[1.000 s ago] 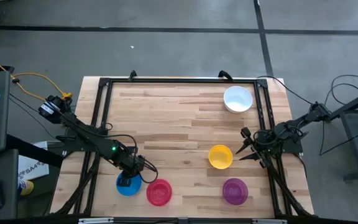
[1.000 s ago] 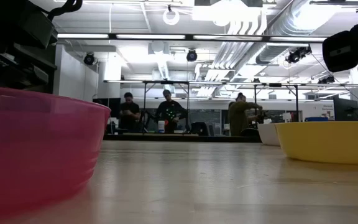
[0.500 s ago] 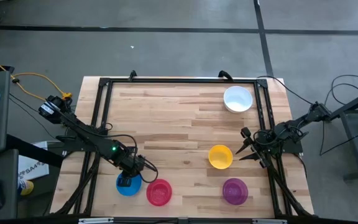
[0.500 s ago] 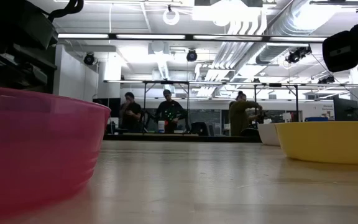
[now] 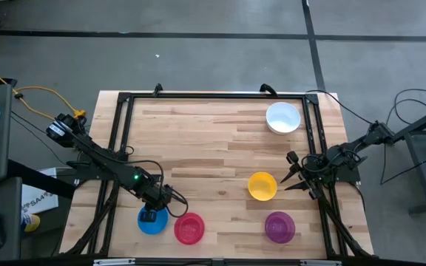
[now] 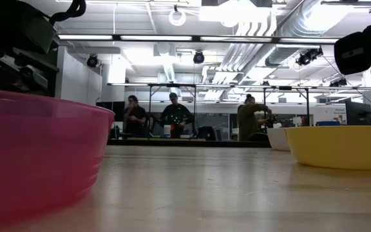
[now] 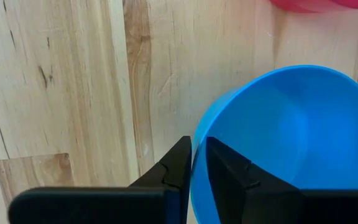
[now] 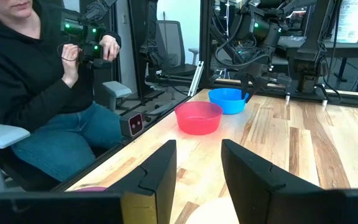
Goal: Nest bowls inside each other
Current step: Stack the blue bowl on top of the white bowl
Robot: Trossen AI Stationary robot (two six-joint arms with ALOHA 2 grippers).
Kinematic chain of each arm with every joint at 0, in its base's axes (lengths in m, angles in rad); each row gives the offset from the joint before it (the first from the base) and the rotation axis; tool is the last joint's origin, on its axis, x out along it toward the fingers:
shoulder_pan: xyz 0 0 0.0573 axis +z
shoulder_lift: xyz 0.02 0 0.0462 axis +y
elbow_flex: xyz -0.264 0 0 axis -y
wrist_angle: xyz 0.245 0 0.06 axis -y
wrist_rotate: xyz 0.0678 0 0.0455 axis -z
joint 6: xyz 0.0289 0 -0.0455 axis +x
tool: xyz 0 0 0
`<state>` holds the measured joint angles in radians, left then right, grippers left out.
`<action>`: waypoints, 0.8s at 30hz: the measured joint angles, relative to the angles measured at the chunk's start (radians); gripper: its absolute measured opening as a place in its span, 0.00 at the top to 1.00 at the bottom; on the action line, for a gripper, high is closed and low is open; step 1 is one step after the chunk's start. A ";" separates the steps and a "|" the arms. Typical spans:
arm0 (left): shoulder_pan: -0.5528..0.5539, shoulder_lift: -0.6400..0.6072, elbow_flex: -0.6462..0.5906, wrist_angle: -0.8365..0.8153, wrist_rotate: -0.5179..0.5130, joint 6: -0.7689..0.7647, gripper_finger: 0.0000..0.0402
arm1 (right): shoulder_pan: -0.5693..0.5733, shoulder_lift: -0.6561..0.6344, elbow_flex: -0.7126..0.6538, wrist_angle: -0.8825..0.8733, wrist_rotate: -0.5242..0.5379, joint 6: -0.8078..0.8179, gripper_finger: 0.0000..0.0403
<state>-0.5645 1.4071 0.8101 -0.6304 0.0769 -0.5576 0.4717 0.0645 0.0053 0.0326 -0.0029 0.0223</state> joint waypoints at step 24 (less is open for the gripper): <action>0.000 0.001 0.000 0.002 0.015 -0.004 0.98 | 0.000 0.000 0.000 0.000 0.000 0.000 0.70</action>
<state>-0.5640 1.4078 0.8104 -0.6285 0.0916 -0.5621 0.4718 0.0644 0.0051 0.0326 -0.0029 0.0223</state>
